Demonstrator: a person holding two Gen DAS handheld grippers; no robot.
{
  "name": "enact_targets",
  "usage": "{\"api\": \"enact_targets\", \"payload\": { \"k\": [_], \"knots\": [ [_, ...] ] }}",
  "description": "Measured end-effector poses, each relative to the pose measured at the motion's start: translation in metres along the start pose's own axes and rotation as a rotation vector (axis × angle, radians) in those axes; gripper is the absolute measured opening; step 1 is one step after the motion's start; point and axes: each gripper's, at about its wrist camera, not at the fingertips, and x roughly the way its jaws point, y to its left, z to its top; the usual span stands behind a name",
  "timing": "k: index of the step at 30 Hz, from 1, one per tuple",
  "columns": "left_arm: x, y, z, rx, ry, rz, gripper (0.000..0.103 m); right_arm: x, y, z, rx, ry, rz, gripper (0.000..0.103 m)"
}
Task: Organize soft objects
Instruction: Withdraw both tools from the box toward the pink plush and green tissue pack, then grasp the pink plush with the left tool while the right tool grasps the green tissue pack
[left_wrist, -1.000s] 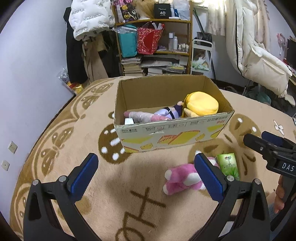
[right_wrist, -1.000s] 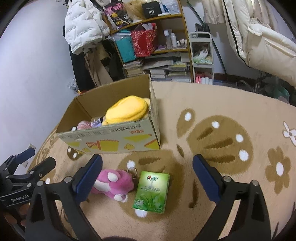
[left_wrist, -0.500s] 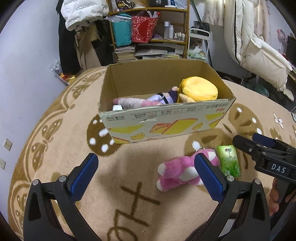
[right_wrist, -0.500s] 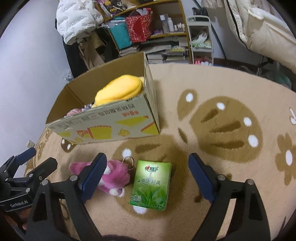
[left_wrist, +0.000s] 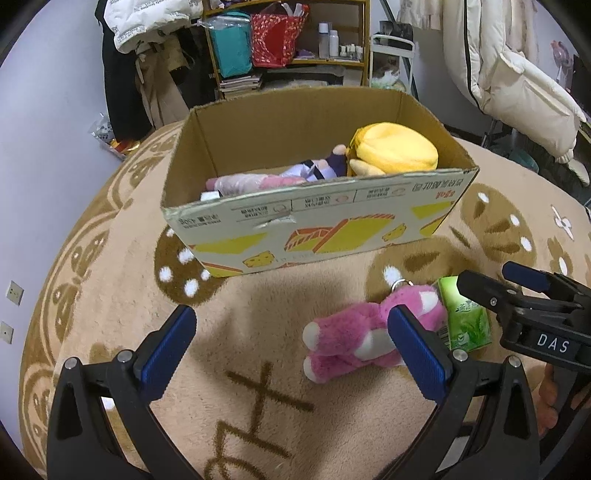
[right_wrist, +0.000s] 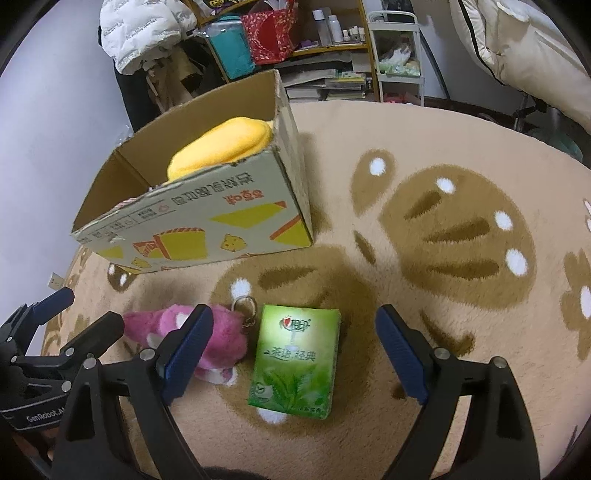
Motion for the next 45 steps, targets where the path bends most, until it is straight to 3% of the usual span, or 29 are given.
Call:
{"api": "enact_targets", "payload": {
  "k": [6, 20, 27, 35, 45],
  "knots": [
    [0.011, -0.004, -0.001, 0.008, 0.029, -0.013, 0.102, 0.008, -0.007, 0.002, 0.016, 0.024, -0.012, 0.087],
    [0.034, -0.018, -0.003, 0.047, 0.083, -0.026, 0.102, 0.028, -0.014, 0.0, 0.022, 0.081, -0.01, 0.086],
    [0.043, -0.016, -0.002, 0.009, 0.1, -0.076, 0.102, 0.034, -0.018, 0.0, 0.035, 0.099, -0.004, 0.086],
    [0.05, -0.033, -0.003, 0.057, 0.105, -0.1, 0.102, 0.035, -0.02, 0.0, 0.036, 0.109, -0.001, 0.086],
    [0.059, -0.035, -0.002, 0.027, 0.111, -0.159, 0.103, 0.039, -0.021, 0.001, 0.045, 0.12, 0.005, 0.085]
  ]
}}
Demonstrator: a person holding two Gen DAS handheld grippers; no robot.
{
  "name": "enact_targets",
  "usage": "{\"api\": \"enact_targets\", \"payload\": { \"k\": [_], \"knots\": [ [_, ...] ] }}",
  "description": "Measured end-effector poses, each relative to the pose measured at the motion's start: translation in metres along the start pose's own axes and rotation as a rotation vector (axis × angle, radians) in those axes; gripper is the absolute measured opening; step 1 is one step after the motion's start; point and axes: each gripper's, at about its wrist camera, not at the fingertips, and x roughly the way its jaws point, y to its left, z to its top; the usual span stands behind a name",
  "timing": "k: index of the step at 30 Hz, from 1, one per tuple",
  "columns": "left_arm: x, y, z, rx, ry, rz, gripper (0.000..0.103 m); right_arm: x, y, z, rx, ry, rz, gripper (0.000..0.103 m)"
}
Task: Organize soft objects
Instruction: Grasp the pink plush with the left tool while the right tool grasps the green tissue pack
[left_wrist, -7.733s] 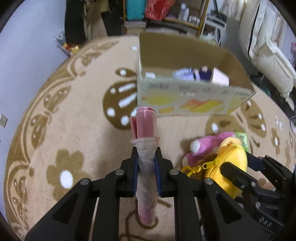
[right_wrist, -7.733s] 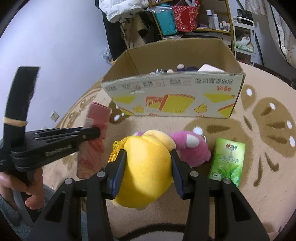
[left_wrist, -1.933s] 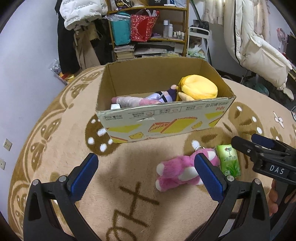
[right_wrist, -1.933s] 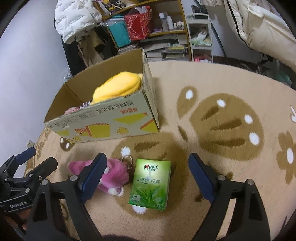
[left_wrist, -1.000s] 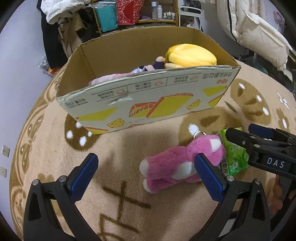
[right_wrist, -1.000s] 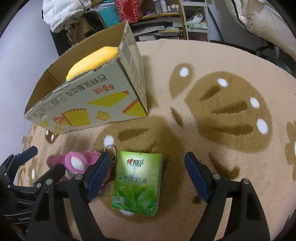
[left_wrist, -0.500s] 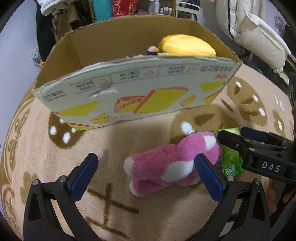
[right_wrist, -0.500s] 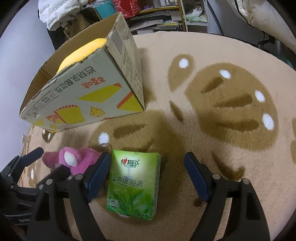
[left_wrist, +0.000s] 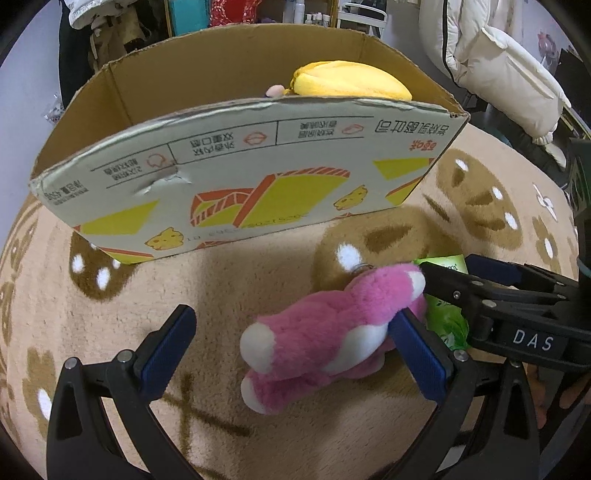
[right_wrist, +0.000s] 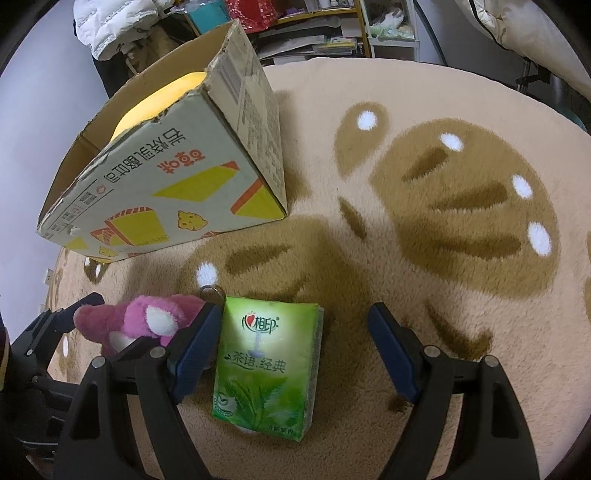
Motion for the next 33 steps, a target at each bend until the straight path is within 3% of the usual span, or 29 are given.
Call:
{"api": "enact_targets", "payload": {
  "k": [8, 11, 15, 19, 21, 26, 33],
  "knots": [
    [0.007, 0.0, -0.003, -0.019, 0.021, -0.04, 0.101, 0.002, -0.002, 0.0, 0.012, 0.012, 0.024, 0.078],
    [0.009, -0.004, -0.004, -0.018, 0.036, -0.075, 0.094, 0.002, -0.004, 0.0, 0.028, 0.016, 0.032, 0.075],
    [0.007, -0.009, -0.005, 0.003, 0.032, -0.102, 0.082, 0.002, -0.007, 0.0, 0.049, 0.017, 0.045, 0.073],
    [0.005, -0.01, -0.005, -0.017, 0.034, -0.173, 0.057, 0.003, -0.004, -0.001, 0.045, 0.017, 0.041, 0.073],
    [0.003, -0.012, -0.004, -0.015, 0.028, -0.194, 0.054, 0.003, -0.004, -0.001, 0.049, 0.017, 0.045, 0.074],
    [-0.004, -0.021, -0.005, 0.031, 0.003, -0.162, 0.051, 0.002, -0.009, -0.001, 0.072, 0.015, 0.065, 0.074],
    [-0.013, -0.014, -0.008, 0.008, -0.015, -0.131, 0.05, 0.001, -0.009, -0.001, 0.065, 0.013, 0.057, 0.074]
  ]
}}
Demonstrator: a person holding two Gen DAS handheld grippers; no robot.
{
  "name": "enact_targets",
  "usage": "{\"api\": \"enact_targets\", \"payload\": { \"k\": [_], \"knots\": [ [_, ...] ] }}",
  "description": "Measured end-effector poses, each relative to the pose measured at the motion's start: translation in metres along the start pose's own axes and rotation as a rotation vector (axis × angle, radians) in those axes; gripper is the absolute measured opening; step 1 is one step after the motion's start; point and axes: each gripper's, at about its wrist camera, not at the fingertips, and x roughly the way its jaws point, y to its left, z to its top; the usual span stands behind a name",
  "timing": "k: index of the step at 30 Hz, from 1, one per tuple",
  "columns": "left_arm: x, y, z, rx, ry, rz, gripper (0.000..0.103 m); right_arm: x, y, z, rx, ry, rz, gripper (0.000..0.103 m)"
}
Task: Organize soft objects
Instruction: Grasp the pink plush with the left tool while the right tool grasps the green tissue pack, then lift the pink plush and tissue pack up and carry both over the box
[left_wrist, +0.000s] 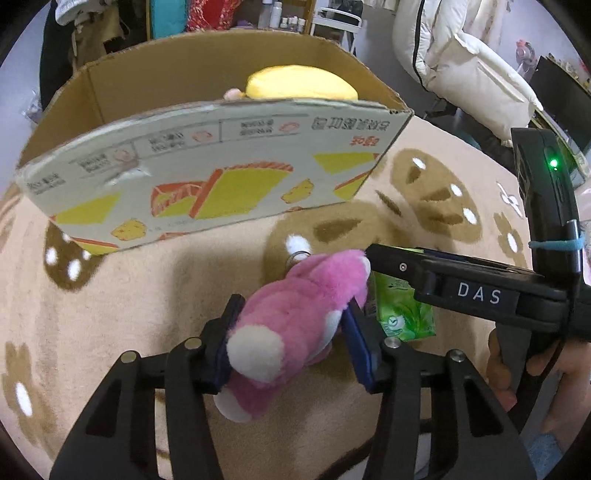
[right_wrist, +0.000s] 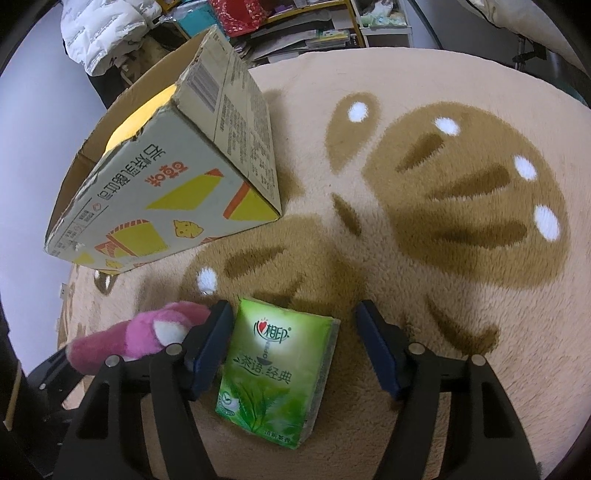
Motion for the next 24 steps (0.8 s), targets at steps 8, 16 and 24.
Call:
{"api": "enact_targets", "payload": {
  "k": [8, 16, 24],
  "knots": [
    [-0.012, 0.008, -0.002, -0.021, -0.023, 0.087, 0.05, 0.003, 0.006, -0.002, -0.023, 0.01, -0.023, 0.074],
    [-0.02, 0.024, -0.002, -0.078, -0.049, 0.126, 0.05, 0.004, 0.013, -0.005, -0.072, 0.009, -0.085, 0.062],
    [-0.04, 0.032, -0.002, -0.115, -0.113, 0.171, 0.05, -0.005, 0.033, -0.009, -0.151, -0.03, -0.016, 0.058]
  ]
}}
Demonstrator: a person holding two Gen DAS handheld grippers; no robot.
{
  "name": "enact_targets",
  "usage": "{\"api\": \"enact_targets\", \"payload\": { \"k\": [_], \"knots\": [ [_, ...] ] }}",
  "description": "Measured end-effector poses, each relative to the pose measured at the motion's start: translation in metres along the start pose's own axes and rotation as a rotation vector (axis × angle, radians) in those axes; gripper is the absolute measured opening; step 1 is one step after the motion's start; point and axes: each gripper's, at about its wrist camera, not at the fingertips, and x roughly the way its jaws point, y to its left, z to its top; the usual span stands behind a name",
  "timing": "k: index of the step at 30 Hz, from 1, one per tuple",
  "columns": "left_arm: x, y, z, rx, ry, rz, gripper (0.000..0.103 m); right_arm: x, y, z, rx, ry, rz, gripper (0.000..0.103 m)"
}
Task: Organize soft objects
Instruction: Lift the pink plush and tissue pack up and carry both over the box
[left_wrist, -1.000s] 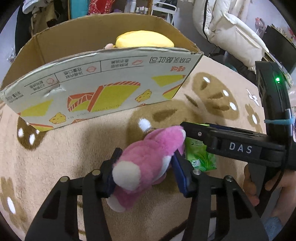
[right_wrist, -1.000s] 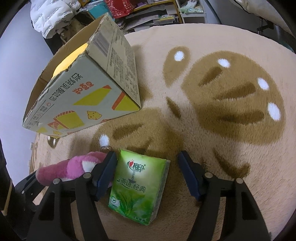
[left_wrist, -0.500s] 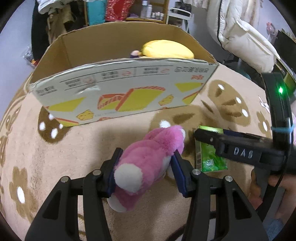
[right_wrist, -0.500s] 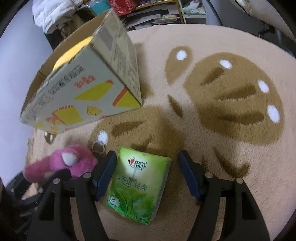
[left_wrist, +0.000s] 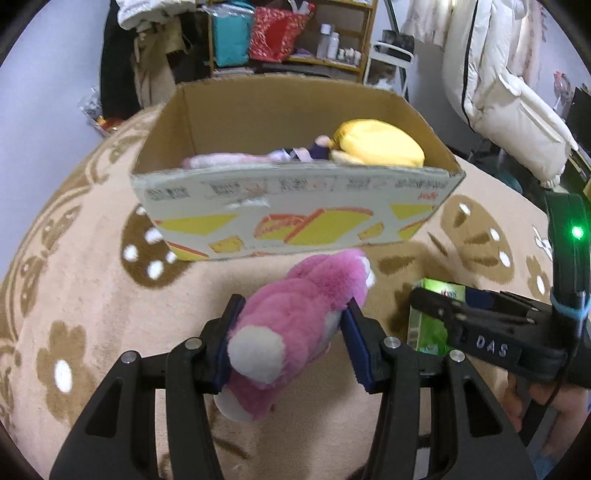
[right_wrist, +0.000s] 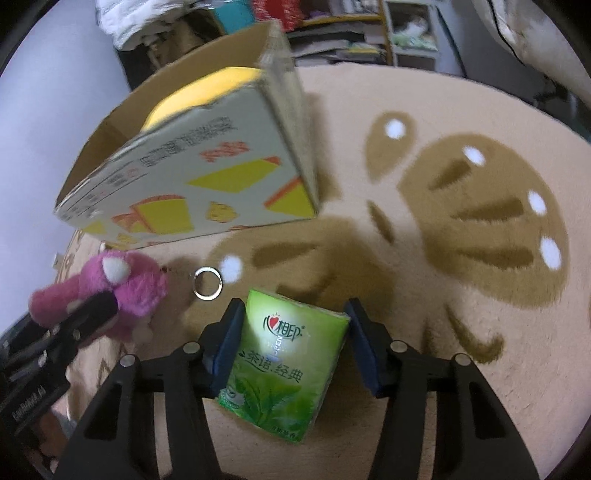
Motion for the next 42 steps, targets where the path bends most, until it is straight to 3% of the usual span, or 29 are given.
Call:
{"api": "enact_targets", "payload": {
  "k": [7, 12, 25, 35, 42],
  "knots": [
    [-0.028, 0.009, 0.006, -0.001, -0.076, 0.076, 0.05, -0.025, 0.018, 0.001, -0.027, -0.083, 0.055, 0.058],
    [-0.058, 0.012, 0.016, 0.038, -0.165, 0.135, 0.05, -0.057, 0.028, 0.009, -0.048, -0.19, 0.085, 0.058],
    [-0.116, 0.024, 0.057, 0.052, -0.34, 0.186, 0.05, -0.114, 0.045, 0.033, -0.071, -0.368, 0.169, 0.058],
    [-0.112, 0.037, 0.097, 0.033, -0.392, 0.202, 0.05, -0.114, 0.059, 0.073, -0.113, -0.442, 0.146, 0.058],
    [-0.096, 0.043, 0.116, 0.045, -0.393, 0.212, 0.051, -0.096, 0.066, 0.097, -0.124, -0.422, 0.165, 0.058]
  ]
}}
